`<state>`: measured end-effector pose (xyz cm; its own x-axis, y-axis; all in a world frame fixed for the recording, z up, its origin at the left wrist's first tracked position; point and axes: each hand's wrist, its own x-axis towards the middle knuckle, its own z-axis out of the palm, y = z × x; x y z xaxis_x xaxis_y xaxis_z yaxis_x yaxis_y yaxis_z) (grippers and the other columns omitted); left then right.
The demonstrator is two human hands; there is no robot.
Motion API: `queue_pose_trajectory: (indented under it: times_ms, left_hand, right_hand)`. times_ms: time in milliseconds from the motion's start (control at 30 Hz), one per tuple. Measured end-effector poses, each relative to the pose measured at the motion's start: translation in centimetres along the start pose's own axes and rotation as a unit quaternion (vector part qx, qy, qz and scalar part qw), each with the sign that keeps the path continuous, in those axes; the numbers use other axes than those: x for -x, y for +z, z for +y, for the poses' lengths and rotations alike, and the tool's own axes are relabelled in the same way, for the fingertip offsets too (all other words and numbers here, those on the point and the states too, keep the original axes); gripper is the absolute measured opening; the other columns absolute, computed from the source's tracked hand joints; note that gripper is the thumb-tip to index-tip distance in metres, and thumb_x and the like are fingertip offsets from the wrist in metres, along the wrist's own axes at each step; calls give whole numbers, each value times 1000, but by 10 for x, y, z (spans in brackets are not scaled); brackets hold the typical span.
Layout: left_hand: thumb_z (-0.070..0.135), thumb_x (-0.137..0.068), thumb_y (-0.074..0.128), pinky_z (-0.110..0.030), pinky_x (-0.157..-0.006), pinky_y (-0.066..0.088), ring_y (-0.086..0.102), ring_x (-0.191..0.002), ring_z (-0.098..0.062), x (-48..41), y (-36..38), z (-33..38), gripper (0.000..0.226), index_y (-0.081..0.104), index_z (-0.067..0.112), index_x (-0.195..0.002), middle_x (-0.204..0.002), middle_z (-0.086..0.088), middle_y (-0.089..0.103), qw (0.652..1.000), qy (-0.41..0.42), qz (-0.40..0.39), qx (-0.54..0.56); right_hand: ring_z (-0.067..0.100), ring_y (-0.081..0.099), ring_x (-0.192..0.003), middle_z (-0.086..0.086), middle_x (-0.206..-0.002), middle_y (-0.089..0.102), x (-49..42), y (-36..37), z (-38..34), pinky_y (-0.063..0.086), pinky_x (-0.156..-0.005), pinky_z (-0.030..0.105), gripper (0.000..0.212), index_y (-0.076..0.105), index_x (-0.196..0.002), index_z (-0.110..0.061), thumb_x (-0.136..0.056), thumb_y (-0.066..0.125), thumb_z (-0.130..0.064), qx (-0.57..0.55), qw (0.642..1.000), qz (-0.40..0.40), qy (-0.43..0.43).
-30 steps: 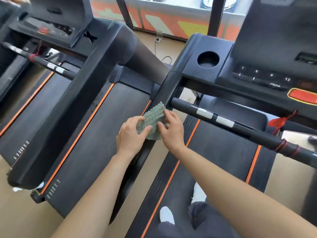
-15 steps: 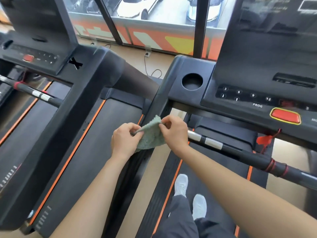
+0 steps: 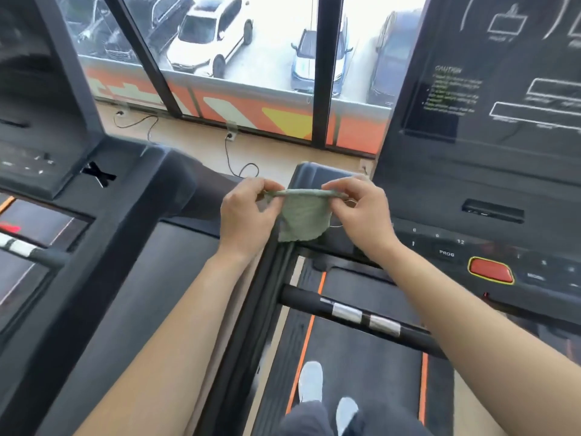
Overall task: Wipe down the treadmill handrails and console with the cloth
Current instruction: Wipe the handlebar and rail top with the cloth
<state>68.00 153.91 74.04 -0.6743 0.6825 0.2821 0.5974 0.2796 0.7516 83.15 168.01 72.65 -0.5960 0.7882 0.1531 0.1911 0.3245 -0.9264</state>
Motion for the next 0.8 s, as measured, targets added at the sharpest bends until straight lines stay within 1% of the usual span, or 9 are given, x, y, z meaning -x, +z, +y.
queue_pose_trajectory:
  times_ms: [133,233,333,400,467,533,600,700,800]
  left_hand:
    - [18,-84,79,-26,-83,48,62,-93,-14,-6,4,-7,12,75,18,-95,-96,6,72,998,54,-5,-21]
    - [27,-80,81,-34,-81,48,54,-90,-19,16,23,-34,9,77,23,-87,-92,11,73,994,16,-40,-96]
    - [37,-74,71,-44,-86,49,48,-91,-19,40,43,-56,12,77,29,-82,-93,15,71,978,-28,-115,-173]
    - [32,-73,64,-42,-85,50,51,-93,-19,46,50,-60,17,77,26,-82,-95,11,68,983,-33,-90,-159]
    - [23,-80,64,-41,-91,51,57,-102,-22,46,60,-62,22,79,20,-97,-106,4,70,991,-3,-55,-124]
    - [19,-90,63,-40,-106,47,55,-127,-26,44,73,-66,37,72,15,-125,-134,-4,65,988,30,-89,-123]
    - [19,-97,62,-41,-116,39,38,-147,-26,39,84,-73,50,55,14,-146,-157,-6,46,979,18,-158,-130]
    - [20,-102,58,-38,-118,33,21,-155,-21,24,90,-83,58,39,16,-156,-167,-2,25,971,2,-202,-125]
    - [24,-105,52,-35,-121,26,10,-157,-19,-1,97,-86,62,28,17,-161,-170,-2,12,966,3,-228,-126]
  right_hand:
    - [9,59,-82,-2,-91,57,-2,-8,3,49,-72,20,23,75,-89,-12,-80,66,8,50,995,29,-79]
    - [8,53,-75,1,-90,55,20,-3,39,44,-72,18,25,74,-87,-9,-73,66,10,134,988,-9,-81]
    - [19,51,-84,-2,-89,57,39,8,71,51,-78,35,19,76,-86,-13,-72,67,-5,256,961,-85,-58]
    - [22,49,-87,-3,-87,59,41,13,75,51,-79,41,19,77,-87,-15,-73,65,-20,309,945,-86,-70]
    - [26,55,-102,1,-103,65,37,21,74,50,-92,43,30,75,-104,-13,-82,62,-28,325,934,-93,-115]
    - [29,46,-135,8,-141,57,32,33,74,38,-113,45,49,61,-134,-10,-96,46,-36,389,896,-158,-147]
    - [27,22,-153,9,-163,30,26,44,80,23,-123,48,63,36,-154,-8,-102,23,-42,465,845,-228,-134]
    - [24,-3,-155,4,-168,4,8,51,88,1,-125,48,71,10,-161,-14,-100,3,-51,517,803,-277,-105]
    - [20,-15,-154,-2,-168,-10,-21,51,88,-12,-123,46,75,-5,-161,-21,-94,-9,-56,527,794,-291,-76]
